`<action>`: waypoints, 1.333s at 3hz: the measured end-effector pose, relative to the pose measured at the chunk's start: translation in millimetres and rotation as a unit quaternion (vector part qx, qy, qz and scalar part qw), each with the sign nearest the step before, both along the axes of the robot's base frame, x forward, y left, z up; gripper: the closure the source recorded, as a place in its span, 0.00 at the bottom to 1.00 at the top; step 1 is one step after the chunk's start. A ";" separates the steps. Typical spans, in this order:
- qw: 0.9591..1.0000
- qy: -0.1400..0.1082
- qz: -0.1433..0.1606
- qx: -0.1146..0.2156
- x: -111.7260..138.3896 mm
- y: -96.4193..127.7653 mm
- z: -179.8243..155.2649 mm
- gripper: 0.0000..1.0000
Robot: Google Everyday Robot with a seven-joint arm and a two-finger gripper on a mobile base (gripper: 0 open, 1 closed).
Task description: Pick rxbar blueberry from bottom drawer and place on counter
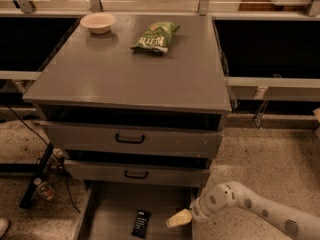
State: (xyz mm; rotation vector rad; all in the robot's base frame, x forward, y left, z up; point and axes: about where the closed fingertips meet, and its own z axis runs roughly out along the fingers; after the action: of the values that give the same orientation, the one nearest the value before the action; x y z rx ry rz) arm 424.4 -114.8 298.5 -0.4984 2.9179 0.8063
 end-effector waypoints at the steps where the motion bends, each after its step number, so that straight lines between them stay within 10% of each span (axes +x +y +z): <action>1: 1.000 0.019 -0.005 0.016 9.3 9.6 -11.0 0.00; 4: 0.998 0.030 0.032 0.037 -19.2 33.2 -10.9 0.00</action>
Offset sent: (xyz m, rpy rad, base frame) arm -0.0034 0.0275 -0.0020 0.1348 0.0641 0.0585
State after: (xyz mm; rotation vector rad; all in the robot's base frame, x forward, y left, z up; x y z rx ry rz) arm 405.1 -81.6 287.5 -0.5731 2.9266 0.9505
